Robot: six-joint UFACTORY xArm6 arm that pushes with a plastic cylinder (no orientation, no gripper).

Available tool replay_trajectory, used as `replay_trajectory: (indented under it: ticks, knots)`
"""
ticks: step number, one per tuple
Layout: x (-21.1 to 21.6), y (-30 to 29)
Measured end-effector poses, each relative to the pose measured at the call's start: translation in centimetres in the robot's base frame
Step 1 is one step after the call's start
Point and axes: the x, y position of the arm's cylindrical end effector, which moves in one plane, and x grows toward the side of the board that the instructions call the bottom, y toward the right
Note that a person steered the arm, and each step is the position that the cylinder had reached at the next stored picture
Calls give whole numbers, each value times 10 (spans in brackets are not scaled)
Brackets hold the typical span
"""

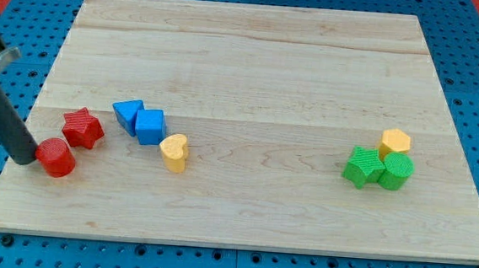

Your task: Move the red circle into red star

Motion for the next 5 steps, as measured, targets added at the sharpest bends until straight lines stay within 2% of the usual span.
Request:
replay_trajectory:
  ticks: [1, 2, 3, 4, 5]
  knots:
    - [-18, 9]
    - [10, -24]
    - [62, 55]
    - [25, 85]
    - [52, 82]
